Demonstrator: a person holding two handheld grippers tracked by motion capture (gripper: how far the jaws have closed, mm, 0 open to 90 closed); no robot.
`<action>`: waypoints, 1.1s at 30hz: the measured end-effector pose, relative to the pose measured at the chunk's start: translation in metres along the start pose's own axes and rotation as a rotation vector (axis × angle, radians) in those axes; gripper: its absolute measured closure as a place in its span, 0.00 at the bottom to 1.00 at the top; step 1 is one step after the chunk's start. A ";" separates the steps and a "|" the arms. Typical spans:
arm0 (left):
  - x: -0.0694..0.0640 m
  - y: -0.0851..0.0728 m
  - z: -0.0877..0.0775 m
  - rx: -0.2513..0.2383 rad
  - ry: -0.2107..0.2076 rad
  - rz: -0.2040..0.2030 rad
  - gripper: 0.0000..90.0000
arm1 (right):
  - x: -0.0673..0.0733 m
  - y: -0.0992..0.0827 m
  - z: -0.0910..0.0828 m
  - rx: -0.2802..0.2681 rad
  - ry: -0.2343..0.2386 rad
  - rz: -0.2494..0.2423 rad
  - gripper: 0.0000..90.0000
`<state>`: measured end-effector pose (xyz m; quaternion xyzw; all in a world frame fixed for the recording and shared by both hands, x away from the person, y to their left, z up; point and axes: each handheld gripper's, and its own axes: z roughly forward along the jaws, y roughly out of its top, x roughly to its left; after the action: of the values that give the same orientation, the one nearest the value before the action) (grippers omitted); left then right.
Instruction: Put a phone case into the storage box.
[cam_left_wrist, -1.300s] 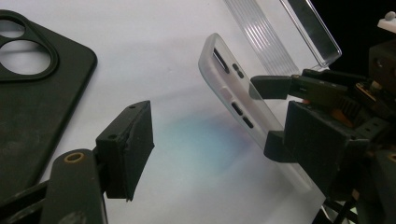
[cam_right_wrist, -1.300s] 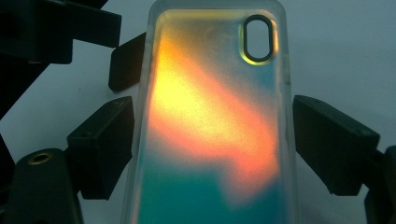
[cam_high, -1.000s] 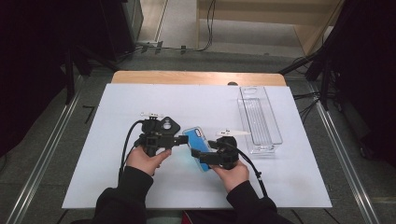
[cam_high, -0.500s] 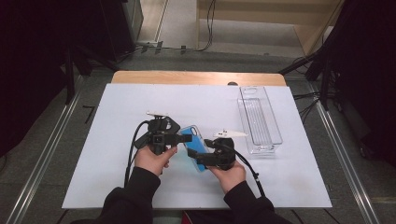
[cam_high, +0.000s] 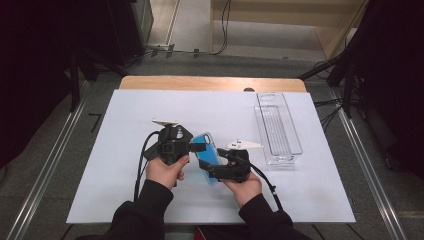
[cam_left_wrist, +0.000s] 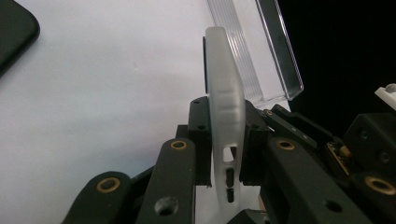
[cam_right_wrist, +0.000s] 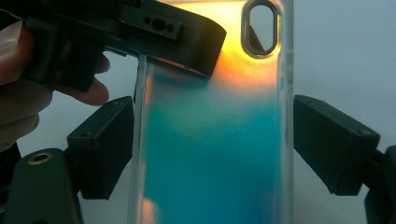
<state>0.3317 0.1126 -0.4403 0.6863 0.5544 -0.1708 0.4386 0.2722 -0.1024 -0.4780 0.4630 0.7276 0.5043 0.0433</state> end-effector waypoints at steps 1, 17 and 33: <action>0.000 0.000 -0.001 -0.003 -0.007 -0.006 0.89 | 0.000 0.000 0.000 -0.003 -0.003 -0.005 0.16; -0.017 0.002 -0.017 -0.065 -0.004 0.076 0.90 | 0.001 0.015 -0.003 0.068 0.020 -0.135 0.00; -0.029 -0.008 -0.018 -0.170 0.152 0.351 0.90 | -0.006 0.019 -0.015 0.111 0.035 -0.198 0.00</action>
<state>0.3100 0.1093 -0.4129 0.7438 0.4703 0.0079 0.4748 0.2795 -0.1166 -0.4585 0.3817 0.7972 0.4644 0.0547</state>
